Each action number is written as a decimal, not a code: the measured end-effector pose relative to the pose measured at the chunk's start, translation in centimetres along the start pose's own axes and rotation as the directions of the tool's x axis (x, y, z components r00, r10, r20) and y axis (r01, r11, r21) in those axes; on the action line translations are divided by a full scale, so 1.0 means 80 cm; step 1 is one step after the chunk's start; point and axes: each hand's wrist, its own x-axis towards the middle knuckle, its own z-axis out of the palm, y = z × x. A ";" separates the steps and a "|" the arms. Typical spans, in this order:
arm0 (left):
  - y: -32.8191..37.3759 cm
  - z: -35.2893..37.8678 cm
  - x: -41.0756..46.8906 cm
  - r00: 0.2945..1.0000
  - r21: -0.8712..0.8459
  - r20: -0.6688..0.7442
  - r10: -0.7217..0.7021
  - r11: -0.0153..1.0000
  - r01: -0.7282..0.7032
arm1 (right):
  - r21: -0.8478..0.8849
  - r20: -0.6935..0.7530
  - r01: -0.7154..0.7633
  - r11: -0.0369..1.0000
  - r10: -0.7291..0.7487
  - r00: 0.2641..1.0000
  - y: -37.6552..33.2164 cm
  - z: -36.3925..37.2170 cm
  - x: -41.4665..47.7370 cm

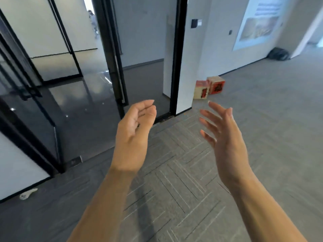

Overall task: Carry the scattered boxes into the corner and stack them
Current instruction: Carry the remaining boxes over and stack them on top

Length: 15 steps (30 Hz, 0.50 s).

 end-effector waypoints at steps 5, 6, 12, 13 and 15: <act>-0.058 0.119 0.106 0.994 -0.029 0.109 -0.020 0.999 0.024 | -0.035 -0.119 -0.012 0.999 0.008 0.993 0.045 -0.082 0.107; -0.069 0.144 0.126 0.991 -0.030 0.131 -0.015 0.999 0.019 | -0.033 -0.134 -0.018 0.999 0.013 0.991 0.055 -0.099 0.135; -0.115 0.274 0.267 0.993 -0.023 0.115 0.000 1.000 0.003 | -0.014 -0.112 -0.052 0.999 0.050 0.992 0.081 -0.179 0.327; -0.118 0.293 0.292 0.994 -0.033 0.104 0.010 0.999 -0.007 | -0.011 -0.109 -0.046 0.999 0.045 0.993 0.082 -0.191 0.358; -0.123 0.331 0.339 0.995 -0.047 0.100 0.020 0.999 -0.015 | 0.004 -0.110 -0.045 0.999 0.045 0.993 0.084 -0.213 0.415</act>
